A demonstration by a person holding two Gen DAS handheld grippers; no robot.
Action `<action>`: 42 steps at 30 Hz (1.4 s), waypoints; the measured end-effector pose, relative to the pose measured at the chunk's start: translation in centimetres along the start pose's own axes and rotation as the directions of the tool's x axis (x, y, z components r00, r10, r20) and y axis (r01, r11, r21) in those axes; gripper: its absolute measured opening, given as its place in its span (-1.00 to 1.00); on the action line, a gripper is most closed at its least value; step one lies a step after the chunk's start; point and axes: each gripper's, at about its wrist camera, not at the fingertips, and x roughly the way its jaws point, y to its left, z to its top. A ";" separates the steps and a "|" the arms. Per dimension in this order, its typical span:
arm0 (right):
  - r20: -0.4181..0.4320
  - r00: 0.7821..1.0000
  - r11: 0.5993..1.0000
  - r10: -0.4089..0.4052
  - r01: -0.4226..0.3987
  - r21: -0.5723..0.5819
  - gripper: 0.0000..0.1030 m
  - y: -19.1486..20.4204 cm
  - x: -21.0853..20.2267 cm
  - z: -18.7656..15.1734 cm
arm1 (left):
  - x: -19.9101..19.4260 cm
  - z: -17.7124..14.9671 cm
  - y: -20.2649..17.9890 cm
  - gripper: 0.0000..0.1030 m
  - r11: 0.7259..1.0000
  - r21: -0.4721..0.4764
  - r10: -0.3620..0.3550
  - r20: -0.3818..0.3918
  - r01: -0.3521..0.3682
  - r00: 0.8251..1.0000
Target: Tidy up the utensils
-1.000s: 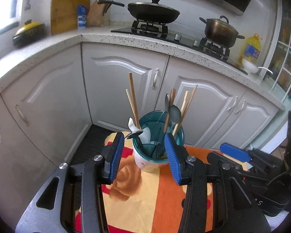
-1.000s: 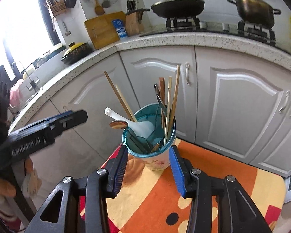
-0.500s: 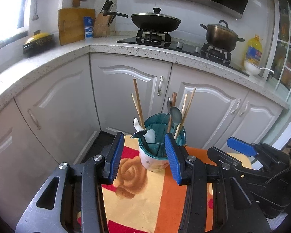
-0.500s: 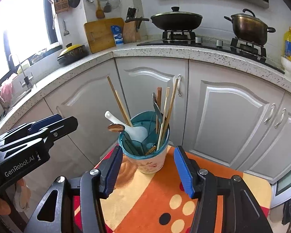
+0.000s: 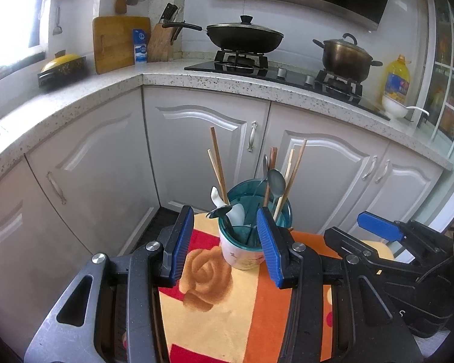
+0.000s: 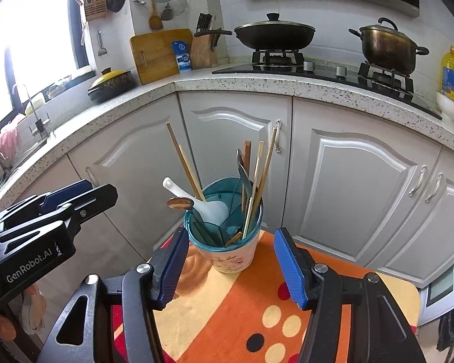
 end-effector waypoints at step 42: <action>-0.057 0.998 1.000 0.010 -0.011 -0.009 0.17 -0.2 1.4 -0.4 | 1.6 -0.6 -0.5 -0.17 0.998 0.035 0.054 -0.060 -0.052 0.997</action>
